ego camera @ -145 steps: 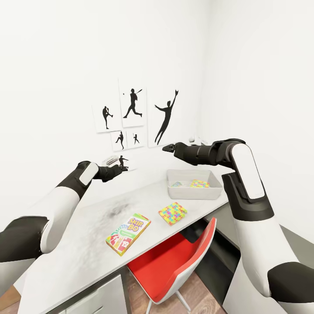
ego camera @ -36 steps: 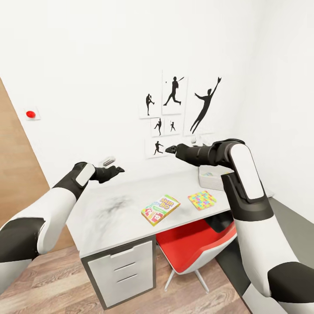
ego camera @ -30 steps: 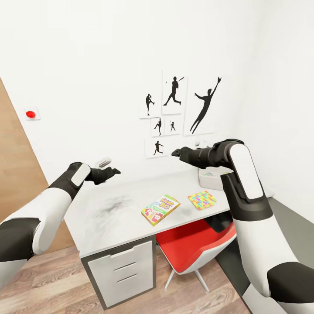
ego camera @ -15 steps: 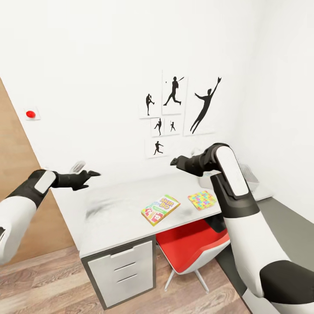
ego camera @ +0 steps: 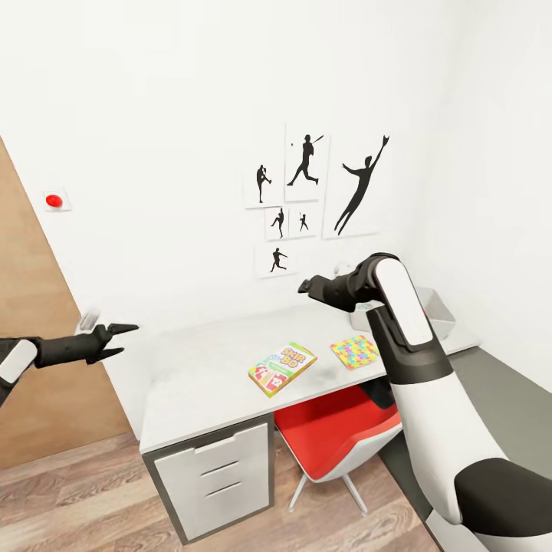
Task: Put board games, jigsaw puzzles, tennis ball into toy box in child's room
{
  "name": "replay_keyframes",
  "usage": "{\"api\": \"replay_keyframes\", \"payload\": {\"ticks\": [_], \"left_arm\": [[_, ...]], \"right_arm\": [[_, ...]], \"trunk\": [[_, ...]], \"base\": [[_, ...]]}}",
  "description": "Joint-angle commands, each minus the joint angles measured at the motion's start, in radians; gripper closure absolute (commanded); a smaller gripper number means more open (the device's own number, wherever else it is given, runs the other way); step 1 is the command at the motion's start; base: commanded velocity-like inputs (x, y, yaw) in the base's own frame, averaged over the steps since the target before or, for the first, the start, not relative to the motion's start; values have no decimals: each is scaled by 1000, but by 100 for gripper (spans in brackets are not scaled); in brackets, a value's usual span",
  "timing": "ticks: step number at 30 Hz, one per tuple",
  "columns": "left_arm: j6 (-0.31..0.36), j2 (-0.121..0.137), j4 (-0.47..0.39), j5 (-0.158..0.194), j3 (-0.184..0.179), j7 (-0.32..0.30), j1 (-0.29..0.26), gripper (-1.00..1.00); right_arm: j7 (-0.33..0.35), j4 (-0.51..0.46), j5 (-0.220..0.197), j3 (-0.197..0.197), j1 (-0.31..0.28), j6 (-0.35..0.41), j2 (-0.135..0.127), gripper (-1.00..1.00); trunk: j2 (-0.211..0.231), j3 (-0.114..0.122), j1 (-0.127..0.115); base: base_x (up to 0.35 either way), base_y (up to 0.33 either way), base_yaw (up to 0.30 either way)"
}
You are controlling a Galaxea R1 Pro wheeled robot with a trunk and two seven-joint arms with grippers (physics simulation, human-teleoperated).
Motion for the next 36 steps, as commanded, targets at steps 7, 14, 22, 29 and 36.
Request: {"api": "replay_keyframes", "payload": {"ticks": [7,14,22,29,36], "left_arm": [[-12,86,2,7,-4,-106,90,-100],[-68,126,5,9,-3,-230,181,-100],[-109,151,8,11,-2,-303,230,-100],[-113,163,8,15,-4,-312,236,-100],[-114,160,8,15,-5,-313,238,-100]], "right_arm": [[-8,6,74,-5,-2,7,18,-100],[-7,8,94,-5,-2,8,45,-100],[-6,17,97,-4,-2,9,61,-100],[-5,21,98,-4,-2,9,63,-100],[-7,21,98,-3,-2,8,64,-100]], "trunk": [[-2,-7,1],[-2,-17,1],[-2,-29,1],[-2,-39,1],[-2,-41,1]], "base": [[0,0,14],[0,0,59],[3,0,75],[113,44,89],[99,29,23]]}}
